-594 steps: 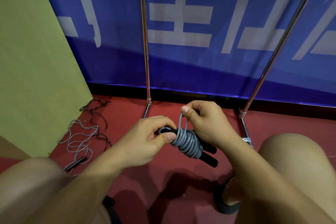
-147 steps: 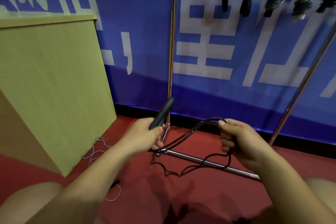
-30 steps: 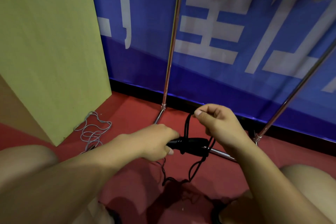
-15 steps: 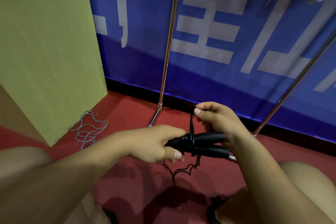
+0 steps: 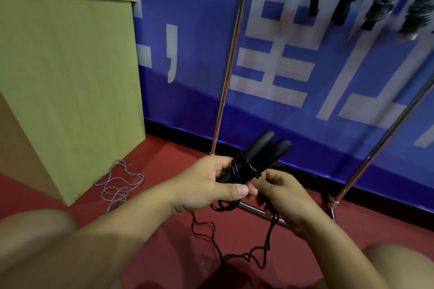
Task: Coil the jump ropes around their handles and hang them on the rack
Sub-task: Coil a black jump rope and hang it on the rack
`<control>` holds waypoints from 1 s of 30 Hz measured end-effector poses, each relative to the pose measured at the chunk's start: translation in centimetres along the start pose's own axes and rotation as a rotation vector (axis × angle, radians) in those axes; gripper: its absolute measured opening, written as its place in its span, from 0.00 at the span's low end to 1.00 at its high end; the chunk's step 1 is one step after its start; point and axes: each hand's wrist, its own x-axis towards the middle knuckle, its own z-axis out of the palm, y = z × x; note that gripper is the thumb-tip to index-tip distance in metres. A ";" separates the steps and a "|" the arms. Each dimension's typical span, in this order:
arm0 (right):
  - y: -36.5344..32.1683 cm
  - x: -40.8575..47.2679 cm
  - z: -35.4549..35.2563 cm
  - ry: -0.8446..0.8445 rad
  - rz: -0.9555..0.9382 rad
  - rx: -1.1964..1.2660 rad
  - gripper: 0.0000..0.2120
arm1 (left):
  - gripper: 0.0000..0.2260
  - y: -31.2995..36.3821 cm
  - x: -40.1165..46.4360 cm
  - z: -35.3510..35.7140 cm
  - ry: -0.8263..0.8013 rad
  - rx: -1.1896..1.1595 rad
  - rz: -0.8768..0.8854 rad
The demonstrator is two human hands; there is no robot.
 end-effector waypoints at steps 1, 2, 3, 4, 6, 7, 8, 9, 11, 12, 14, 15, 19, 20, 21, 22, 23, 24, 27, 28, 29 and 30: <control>-0.1 -0.1 0.1 -0.017 0.005 -0.004 0.16 | 0.17 -0.1 0.0 -0.1 0.023 -0.031 -0.016; -0.1 -0.2 0.1 -0.024 0.007 -0.008 0.19 | 0.16 -0.2 0.1 -0.1 0.042 -0.059 -0.028; -0.1 -0.4 0.2 -0.029 0.003 -0.011 0.21 | 0.14 -0.2 0.1 -0.1 0.057 -0.081 -0.033; -0.2 -0.4 0.2 -0.024 -0.010 -0.012 0.23 | 0.12 -0.1 0.1 -0.1 0.070 -0.097 -0.038; -0.5 -0.6 0.3 -0.008 -0.040 -0.020 0.29 | 0.10 0.0 0.2 -0.1 0.093 -0.127 -0.064; -0.6 -0.6 0.3 0.003 -0.050 -0.025 0.30 | 0.09 0.1 0.2 -0.1 0.108 -0.131 -0.082; -0.7 -0.6 0.3 0.011 -0.058 -0.024 0.30 | 0.08 0.1 0.2 -0.1 0.127 -0.125 -0.096; -0.8 -0.6 0.3 0.018 -0.064 -0.017 0.29 | 0.07 0.1 0.3 -0.2 0.148 -0.115 -0.106; -0.8 -0.6 0.4 0.022 -0.059 0.013 0.24 | 0.06 0.0 0.3 -0.3 0.199 -0.083 -0.123; -0.7 -0.6 0.4 0.024 -0.059 0.009 0.20 | 0.06 -0.1 0.3 -0.3 0.230 -0.067 -0.132; -0.6 -0.5 0.3 0.033 -0.069 -0.045 0.12 | 0.06 -0.2 0.4 -0.4 0.298 -0.035 -0.147; -0.4 -0.4 0.2 0.036 -0.068 -0.083 0.10 | 0.06 -0.4 0.5 -0.5 0.327 -0.013 -0.149; 0.1 -0.1 -0.4 0.130 -0.062 -0.356 0.16 | 0.03 -0.6 0.9 -0.5 0.373 0.087 -0.151; 0.2 -0.1 -0.5 0.155 -0.052 -0.399 0.17 | 0.04 -0.7 1.1 -0.6 0.379 0.115 -0.154; 0.2 -0.1 -0.7 0.171 -0.048 -0.410 0.18 | 0.04 -0.8 1.1 -0.7 0.383 0.147 -0.158; 0.2 -0.1 -0.8 0.179 -0.054 -0.407 0.18 | 0.05 -0.9 1.2 -0.9 0.386 0.181 -0.161; 0.2 -0.1 -0.9 0.182 -0.067 -0.405 0.17 | 0.05 -1.1 1.3 -1.1 0.391 0.218 -0.167; 0.0 -0.2 -0.9 0.180 -0.078 -0.413 0.16 | 0.04 -1.3 1.4 -1.2 0.402 0.261 -0.175; -0.2 -0.5 -0.9 0.174 -0.097 -0.482 0.13 | 0.04 -1.8 1.5 -1.7 0.456 0.475 -0.215; -0.2 -0.6 -0.8 0.176 -0.090 -0.507 0.13 | 0.06 -1.9 1.5 -1.8 0.474 0.588 -0.231; -0.1 -0.7 -0.8 0.176 -0.077 -0.528 0.13 | 0.07 -2.1 1.5 -2.0 0.487 0.697 -0.246; -0.2 -0.8 -0.7 0.173 -0.061 -0.543 0.14 | 0.08 -2.2 1.5 -2.2 0.496 0.772 -0.265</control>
